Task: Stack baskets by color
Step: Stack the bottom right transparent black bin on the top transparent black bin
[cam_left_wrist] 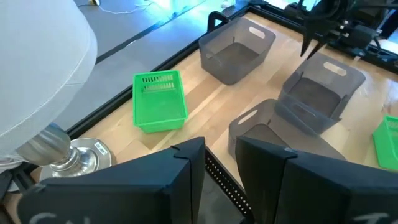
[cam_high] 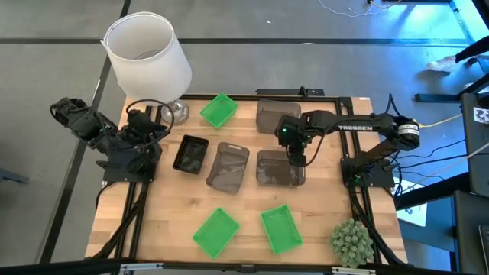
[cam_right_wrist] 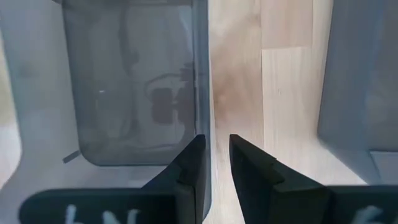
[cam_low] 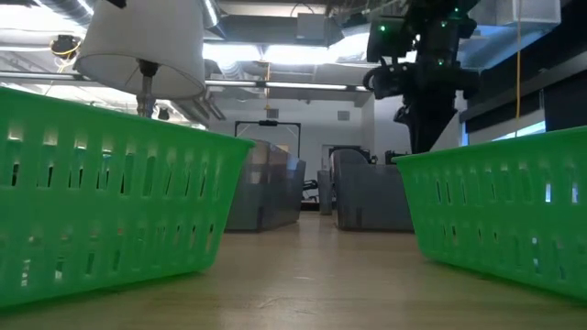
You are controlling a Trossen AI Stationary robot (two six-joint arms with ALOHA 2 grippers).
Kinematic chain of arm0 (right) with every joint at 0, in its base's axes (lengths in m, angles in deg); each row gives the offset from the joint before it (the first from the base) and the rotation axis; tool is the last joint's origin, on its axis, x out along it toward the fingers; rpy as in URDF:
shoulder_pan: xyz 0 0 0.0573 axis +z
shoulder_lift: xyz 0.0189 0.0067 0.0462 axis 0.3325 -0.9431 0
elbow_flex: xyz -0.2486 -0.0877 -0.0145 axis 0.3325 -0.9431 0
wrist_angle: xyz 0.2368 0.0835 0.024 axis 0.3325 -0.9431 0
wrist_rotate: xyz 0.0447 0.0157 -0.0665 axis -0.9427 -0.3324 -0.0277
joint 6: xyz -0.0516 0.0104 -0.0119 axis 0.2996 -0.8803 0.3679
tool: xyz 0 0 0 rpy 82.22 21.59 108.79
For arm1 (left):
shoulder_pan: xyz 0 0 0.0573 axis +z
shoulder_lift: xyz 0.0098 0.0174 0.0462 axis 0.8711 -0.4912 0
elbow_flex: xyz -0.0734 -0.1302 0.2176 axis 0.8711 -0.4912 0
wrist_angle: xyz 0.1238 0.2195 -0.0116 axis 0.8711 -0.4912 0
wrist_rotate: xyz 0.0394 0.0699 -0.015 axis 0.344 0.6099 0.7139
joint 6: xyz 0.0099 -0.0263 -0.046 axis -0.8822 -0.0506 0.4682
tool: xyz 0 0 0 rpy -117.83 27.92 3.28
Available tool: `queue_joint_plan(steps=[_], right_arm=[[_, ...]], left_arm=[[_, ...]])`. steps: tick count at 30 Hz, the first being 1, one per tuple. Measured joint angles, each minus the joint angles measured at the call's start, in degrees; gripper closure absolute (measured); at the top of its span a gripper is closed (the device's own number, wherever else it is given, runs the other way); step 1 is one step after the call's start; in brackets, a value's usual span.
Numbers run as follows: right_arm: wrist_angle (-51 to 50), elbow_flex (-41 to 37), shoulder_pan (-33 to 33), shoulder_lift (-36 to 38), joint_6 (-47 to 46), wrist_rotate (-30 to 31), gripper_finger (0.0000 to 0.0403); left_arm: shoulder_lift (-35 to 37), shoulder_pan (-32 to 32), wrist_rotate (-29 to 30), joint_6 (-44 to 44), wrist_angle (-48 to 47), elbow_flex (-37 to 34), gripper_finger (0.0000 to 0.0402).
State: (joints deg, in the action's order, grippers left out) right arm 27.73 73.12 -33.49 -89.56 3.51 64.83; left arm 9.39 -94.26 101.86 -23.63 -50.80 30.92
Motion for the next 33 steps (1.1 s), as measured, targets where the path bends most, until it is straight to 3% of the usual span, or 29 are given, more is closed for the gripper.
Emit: queue_joint_plan(steps=[22,33], right_arm=[[1.8,-1.2,-0.7,-0.1,1.8,-1.2,0.0331],[2.9,-1.2,-0.7,-7.5,4.5,-1.2,0.0331]], left_arm=[[0.0,2.7,-0.6,-0.2,0.0,0.0,0.0319],[0.0,2.7,-1.0,-0.2,0.0,0.0,0.0319]])
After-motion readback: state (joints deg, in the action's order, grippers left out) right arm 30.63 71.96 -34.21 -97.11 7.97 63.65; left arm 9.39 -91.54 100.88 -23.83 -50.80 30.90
